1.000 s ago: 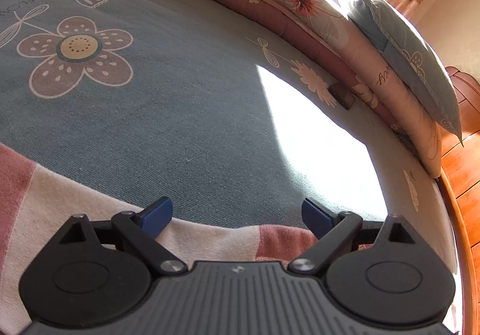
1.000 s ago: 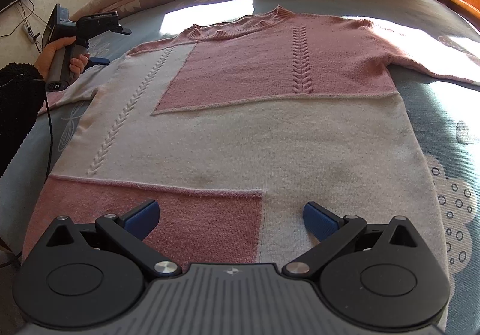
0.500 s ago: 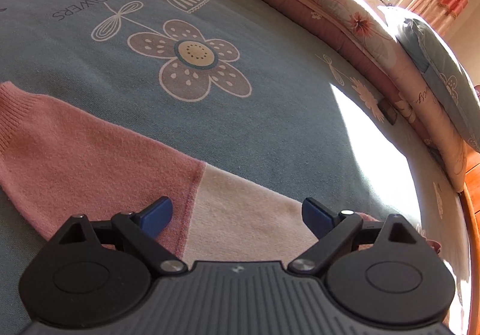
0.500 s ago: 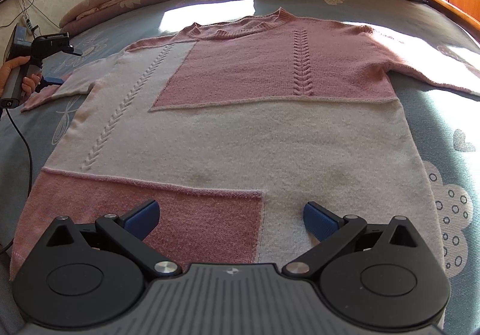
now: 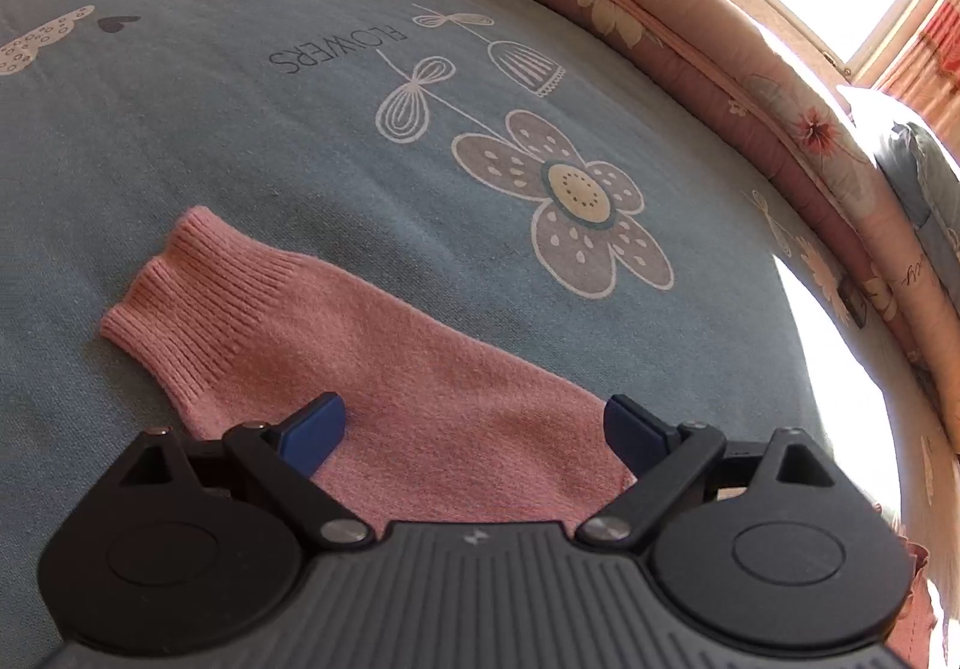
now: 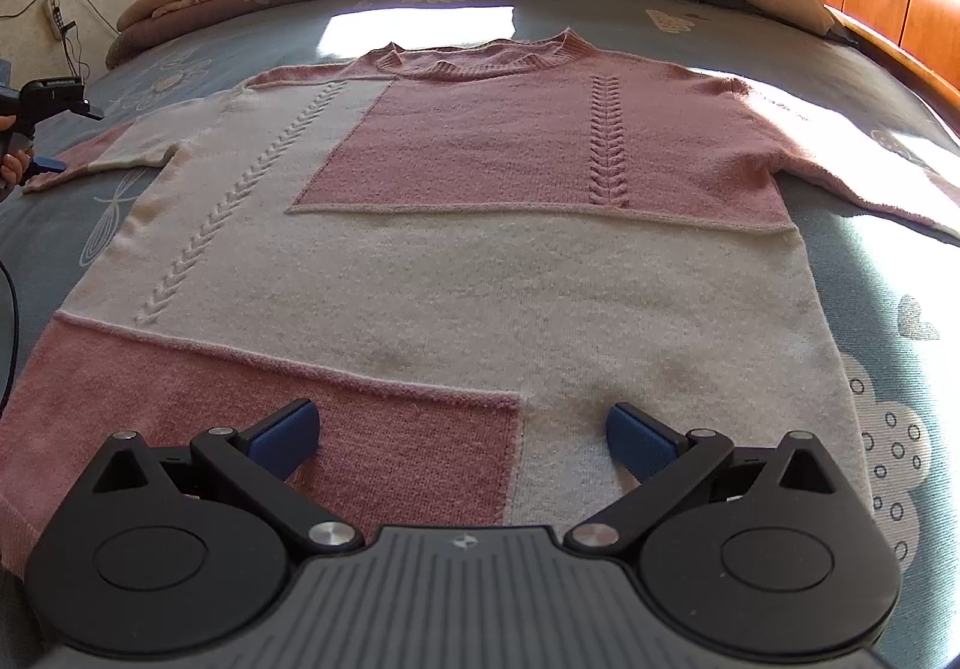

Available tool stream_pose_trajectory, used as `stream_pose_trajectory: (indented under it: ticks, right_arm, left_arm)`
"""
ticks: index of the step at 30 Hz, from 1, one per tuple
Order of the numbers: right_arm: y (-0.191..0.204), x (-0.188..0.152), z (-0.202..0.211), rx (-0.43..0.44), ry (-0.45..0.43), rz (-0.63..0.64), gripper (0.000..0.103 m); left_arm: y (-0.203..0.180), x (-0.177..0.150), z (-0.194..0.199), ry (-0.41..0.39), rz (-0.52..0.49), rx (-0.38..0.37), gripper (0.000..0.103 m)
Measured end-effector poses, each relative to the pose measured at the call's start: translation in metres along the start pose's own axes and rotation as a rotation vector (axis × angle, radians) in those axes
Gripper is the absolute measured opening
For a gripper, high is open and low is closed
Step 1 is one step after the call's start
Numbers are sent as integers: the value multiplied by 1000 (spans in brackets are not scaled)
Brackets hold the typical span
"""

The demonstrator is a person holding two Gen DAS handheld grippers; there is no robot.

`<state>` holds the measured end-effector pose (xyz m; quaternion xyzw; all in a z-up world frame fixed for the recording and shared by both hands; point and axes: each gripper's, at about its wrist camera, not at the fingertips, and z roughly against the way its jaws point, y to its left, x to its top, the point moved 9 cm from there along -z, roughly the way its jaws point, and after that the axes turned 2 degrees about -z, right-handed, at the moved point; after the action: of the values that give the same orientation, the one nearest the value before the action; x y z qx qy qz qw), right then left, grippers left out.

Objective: Fold clothes

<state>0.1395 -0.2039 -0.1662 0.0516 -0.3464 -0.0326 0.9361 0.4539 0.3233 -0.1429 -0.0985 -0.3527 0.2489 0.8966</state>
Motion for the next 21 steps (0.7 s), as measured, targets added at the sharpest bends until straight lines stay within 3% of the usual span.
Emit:
stream_pose_trajectory:
  ticks: [2,4,7,11,14,18,21]
  right_arm:
    - [0,0,-1,-4,-3,5,103]
    - [1,0,-1,-10,-5,14,103]
    - [2,0,-2,-18,-7,23,103]
    - [1,1,-3,-16,-15,16,103]
    - [1,2,-5,-23,-26,19,103]
    - [1,3,-7,-34,-41,20,103]
    - [1,4,-8,-40,-49,16,103]
  left_arm:
    - [19,10,2,-29,34,68,93]
    - [26,18,6,-38,55,76,93]
    - [18,26,14,-65,21,8,93]
    - [13,19,0,-12,1,-53,93]
    - [22,19,-8,-40,8,-36,93]
    - [41,38,-7,-90,63,52,93]
    - [38,41,1,-101,84,9,93]
